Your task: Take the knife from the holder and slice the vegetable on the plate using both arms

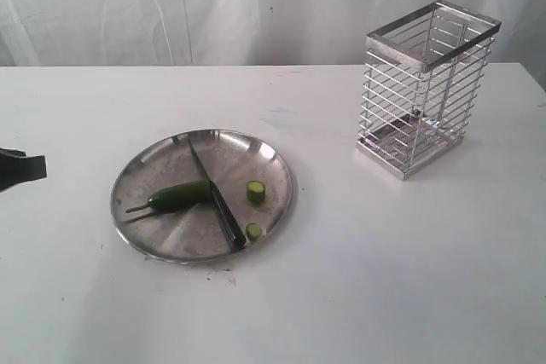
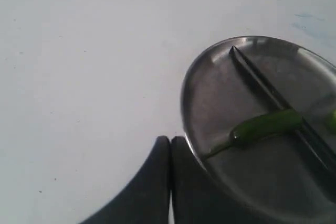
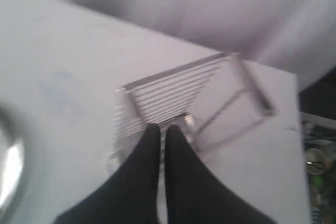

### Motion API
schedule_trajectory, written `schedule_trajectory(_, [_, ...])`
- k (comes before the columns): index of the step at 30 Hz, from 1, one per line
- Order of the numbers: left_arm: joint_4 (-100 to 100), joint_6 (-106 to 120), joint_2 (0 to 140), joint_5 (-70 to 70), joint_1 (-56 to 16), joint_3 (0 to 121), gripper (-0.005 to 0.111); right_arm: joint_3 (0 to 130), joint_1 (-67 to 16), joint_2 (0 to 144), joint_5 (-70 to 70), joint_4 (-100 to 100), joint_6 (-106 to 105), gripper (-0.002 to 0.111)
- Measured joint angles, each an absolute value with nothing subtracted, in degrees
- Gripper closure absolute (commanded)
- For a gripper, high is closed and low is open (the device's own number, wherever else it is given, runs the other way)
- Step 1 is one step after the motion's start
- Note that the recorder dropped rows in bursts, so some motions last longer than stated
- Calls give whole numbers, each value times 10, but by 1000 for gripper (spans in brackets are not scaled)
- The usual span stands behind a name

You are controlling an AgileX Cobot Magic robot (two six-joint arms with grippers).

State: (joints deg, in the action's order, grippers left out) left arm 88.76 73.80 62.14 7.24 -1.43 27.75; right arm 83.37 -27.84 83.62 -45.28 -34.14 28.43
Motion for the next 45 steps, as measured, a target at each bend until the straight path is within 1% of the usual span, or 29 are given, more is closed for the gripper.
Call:
schedule_trajectory(3, [888,735,591,48,-14,271,107,772,-151,748,-401,-376,305,108])
schedule_trajectory(5, [888,737,585,10,-14,271,107,706,-51,711,-379,-372,355,108])
schedule_trajectory(6, [886,743,585,-13,-14,271,107,651,-2,694,-367,-363,401,108])
schedule_trajectory(7, [881,746,585,-24,-14,271,107,615,12,683,-354,-355,423,108])
schedule_trajectory(8, [872,751,585,-42,-14,271,107,543,23,657,-321,-338,446,108])
schedule_trajectory(9, [869,753,585,-50,-14,271,107,510,24,637,-299,-327,453,108])
schedule_trajectory(10, [867,753,585,-65,-14,271,107,454,23,585,-251,-308,459,108])
schedule_trajectory(11, [866,753,585,-71,-14,271,107,427,21,548,-221,-306,460,108])
schedule_trajectory(12, [865,753,585,-79,-14,271,107,387,19,464,-160,-309,460,108])
schedule_trajectory(14, [863,753,585,-81,-14,271,107,344,18,352,-106,-336,460,108])
schedule_trajectory(15, [863,753,585,-81,-14,271,107,336,18,318,-98,-341,460,108])
schedule_trajectory(18, [862,753,585,-81,-14,271,107,322,18,256,-112,-349,461,108])
schedule_trajectory(25, [861,753,585,-80,-14,271,107,315,18,175,-223,-350,464,108])
schedule_trajectory(33, [861,753,585,-79,-14,271,107,314,18,132,-258,-371,462,108])
schedule_trajectory(35, [861,753,585,-79,-14,271,107,307,18,115,-240,-375,447,108])
schedule_trajectory(39, [861,753,585,-79,-14,271,107,272,18,65,-68,-375,396,108])
schedule_trajectory(41, [861,754,585,-79,-14,271,107,249,18,44,40,-318,341,108])
schedule_trajectory(45, [861,754,585,-79,-14,271,107,162,18,32,238,-51,-6,108])
